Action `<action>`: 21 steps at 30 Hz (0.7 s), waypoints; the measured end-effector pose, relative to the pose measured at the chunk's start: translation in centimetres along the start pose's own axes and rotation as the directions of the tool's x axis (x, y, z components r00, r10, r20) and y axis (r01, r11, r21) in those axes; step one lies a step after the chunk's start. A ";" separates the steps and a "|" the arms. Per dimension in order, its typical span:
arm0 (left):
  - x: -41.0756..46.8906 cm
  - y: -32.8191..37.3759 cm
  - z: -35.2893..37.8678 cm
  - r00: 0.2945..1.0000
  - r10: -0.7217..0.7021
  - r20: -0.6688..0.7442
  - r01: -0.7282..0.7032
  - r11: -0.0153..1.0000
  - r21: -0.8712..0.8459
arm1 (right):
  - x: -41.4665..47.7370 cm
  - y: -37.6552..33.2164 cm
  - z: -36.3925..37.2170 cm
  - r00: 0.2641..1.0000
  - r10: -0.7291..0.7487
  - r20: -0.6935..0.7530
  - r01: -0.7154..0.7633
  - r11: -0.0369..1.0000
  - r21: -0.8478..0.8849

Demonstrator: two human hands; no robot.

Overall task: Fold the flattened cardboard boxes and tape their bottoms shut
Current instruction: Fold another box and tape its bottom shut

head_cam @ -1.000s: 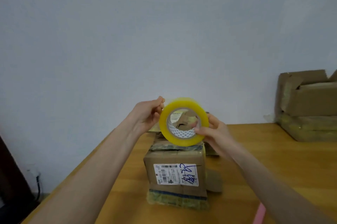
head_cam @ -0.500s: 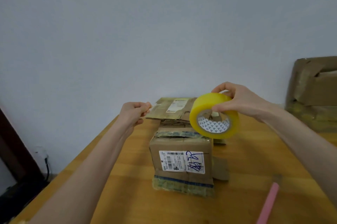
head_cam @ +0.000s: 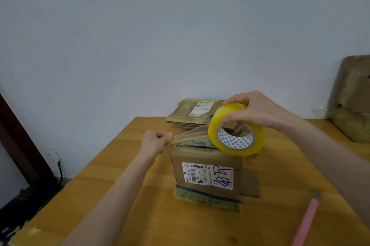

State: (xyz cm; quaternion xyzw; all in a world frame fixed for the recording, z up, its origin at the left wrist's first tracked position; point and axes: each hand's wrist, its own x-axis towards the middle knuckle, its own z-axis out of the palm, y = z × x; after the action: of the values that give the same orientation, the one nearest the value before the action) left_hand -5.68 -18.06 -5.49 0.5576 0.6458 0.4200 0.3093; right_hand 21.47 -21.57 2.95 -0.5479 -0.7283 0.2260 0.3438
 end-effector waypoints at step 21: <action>-3.8 -1.7 3.2 0.926 0.318 0.202 -0.371 0.861 0.347 | -0.4 0.4 1.2 0.999 0.043 -0.012 -0.042 0.998 0.036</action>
State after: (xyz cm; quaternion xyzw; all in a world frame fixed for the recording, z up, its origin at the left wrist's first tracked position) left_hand -2.96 -21.22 -8.74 0.7410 0.5813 0.2961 0.1593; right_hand 20.86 -21.80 1.79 -0.5584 -0.7101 0.2427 0.3535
